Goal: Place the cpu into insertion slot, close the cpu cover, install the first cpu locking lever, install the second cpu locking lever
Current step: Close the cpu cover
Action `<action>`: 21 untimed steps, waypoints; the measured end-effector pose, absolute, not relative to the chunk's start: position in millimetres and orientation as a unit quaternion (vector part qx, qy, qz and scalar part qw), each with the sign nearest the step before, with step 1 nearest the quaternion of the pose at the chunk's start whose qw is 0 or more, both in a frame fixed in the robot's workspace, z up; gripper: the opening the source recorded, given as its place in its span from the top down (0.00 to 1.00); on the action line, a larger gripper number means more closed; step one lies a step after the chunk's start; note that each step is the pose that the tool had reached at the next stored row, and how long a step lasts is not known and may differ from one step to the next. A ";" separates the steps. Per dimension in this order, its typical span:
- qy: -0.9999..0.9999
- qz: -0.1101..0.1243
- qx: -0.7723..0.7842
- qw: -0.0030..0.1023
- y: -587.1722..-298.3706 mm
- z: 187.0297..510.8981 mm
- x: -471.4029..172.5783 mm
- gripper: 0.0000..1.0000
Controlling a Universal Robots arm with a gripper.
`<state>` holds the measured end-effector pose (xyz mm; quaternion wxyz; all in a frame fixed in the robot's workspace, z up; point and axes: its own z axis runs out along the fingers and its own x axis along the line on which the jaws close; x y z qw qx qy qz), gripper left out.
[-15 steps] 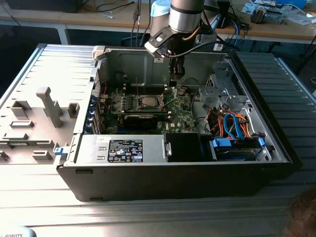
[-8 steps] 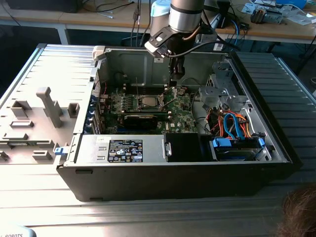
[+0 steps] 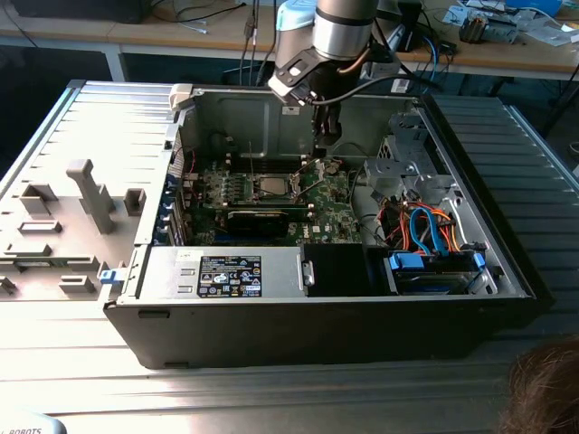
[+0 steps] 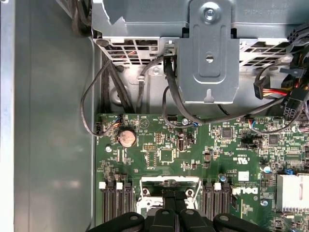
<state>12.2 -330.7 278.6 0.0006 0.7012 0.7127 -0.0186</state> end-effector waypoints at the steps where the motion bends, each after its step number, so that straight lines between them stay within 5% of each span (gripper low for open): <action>1: 0.713 -0.019 0.701 0.001 -330.7 278.6 13.3 0.89; 21: 0.713 -0.020 0.701 -0.001 -330.2 261.0 39.5 0.89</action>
